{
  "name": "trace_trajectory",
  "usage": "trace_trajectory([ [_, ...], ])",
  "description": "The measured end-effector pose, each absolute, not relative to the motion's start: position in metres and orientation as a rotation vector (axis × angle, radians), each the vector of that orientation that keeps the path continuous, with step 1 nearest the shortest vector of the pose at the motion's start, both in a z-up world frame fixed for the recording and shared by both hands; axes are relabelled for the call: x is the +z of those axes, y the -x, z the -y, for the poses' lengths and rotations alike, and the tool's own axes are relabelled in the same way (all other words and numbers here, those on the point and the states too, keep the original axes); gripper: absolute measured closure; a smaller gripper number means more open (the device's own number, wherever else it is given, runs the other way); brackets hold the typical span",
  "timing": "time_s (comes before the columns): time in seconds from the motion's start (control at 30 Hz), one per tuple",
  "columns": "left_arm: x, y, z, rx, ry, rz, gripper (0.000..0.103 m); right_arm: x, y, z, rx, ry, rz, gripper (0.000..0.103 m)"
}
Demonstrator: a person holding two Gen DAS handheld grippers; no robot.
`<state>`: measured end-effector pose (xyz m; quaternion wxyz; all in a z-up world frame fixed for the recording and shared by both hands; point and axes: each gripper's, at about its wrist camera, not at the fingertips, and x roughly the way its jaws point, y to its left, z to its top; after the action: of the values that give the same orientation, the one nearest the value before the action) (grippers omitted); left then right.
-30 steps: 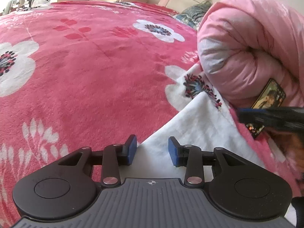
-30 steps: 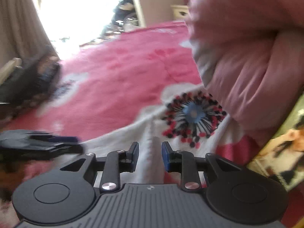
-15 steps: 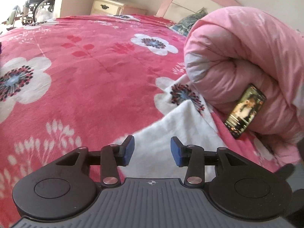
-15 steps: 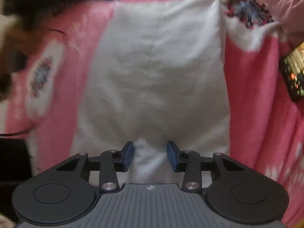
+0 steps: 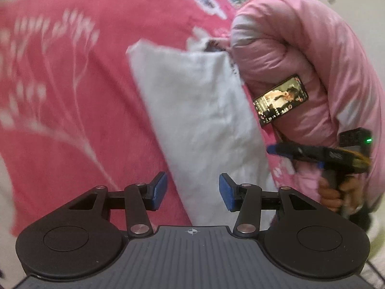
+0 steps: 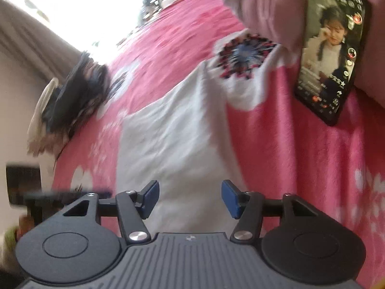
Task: Fold clothes
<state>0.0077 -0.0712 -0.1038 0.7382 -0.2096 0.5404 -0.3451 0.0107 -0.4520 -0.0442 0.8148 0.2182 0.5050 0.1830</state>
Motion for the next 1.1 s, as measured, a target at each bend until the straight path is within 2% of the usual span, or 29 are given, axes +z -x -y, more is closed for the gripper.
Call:
trace_trajectory([
  [0.33, -0.132, -0.026, 0.075, -0.866, 0.570, -1.203, 0.056, -0.112, -0.073, 0.473, 0.442, -0.711, -1.096, 0.036],
  [0.43, -0.136, -0.035, 0.079, -0.889, 0.594, -1.203, 0.056, -0.121, -0.086, 0.468, 0.479, -0.721, -1.104, 0.035],
  [0.53, -0.142, -0.039, 0.081, -0.909, 0.612, -1.205, 0.056, -0.125, -0.091, 0.467, 0.530, -0.757, -1.108, 0.026],
  [0.7, -0.149, -0.042, 0.076, -0.935, 0.674, -1.209, 0.056, -0.131, -0.088, 0.469, 0.670, -0.790, -1.186, 0.028],
  [0.8, -0.149, -0.045, 0.079, -0.953, 0.674, -1.213, 0.056, -0.130, -0.084, 0.465, 0.715, -0.764, -1.218, 0.034],
  [0.9, -0.146, -0.045, 0.085, -0.976, 0.651, -1.205, 0.059, -0.134, -0.086, 0.460, 0.721, -0.807, -1.243, 0.054],
  [0.97, -0.144, -0.045, 0.090, -0.991, 0.633, -1.199, 0.062, -0.134, -0.085, 0.454, 0.723, -0.801, -1.256, 0.078],
  [1.07, -0.143, -0.045, 0.092, -0.993, 0.623, -1.189, 0.072, -0.128, -0.086, 0.451, 0.719, -0.802, -1.249, 0.093],
  [1.1, -0.142, -0.045, 0.090, -0.994, 0.635, -1.185, 0.080, -0.124, -0.085, 0.451, 0.719, -0.806, -1.239, 0.094],
])
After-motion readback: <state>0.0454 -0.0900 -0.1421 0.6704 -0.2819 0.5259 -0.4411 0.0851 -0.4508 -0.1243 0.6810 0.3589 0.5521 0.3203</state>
